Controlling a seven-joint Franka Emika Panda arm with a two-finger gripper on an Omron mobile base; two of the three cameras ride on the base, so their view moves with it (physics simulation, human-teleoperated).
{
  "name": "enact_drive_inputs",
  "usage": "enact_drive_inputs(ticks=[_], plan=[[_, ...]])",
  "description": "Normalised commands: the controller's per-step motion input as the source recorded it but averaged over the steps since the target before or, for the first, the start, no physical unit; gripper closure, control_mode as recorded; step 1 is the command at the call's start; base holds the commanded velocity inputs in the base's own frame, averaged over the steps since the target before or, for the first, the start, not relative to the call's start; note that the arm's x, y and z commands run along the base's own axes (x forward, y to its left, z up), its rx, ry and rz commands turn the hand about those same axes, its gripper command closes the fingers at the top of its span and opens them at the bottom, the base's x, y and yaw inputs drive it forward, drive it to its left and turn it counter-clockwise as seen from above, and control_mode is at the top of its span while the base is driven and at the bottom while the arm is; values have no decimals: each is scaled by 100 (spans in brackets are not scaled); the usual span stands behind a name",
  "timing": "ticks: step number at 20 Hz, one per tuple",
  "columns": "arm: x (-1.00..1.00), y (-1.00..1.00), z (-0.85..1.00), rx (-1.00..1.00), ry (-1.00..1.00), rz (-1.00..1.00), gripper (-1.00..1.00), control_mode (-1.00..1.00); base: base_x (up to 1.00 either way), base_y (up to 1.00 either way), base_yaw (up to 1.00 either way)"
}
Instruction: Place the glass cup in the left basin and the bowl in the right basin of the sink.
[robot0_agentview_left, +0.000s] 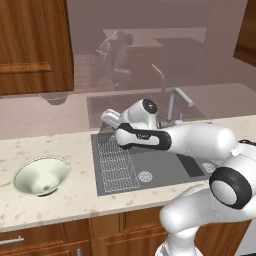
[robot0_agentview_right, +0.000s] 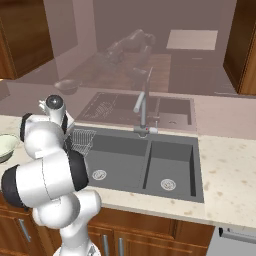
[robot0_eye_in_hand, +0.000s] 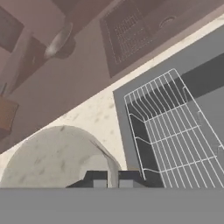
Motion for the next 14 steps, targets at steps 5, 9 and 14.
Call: enact_drive_inputs(ticks=[5, 9, 14], plan=[[6, -21, -38, -16, 10, 1, 100, -100, 0, 0, 0], [4, -14, -46, -9, 5, 0, 100, -100, 0, 0, 0], [3, -25, -40, -7, 1, 0, 100, -100, 0, 0, 0]])
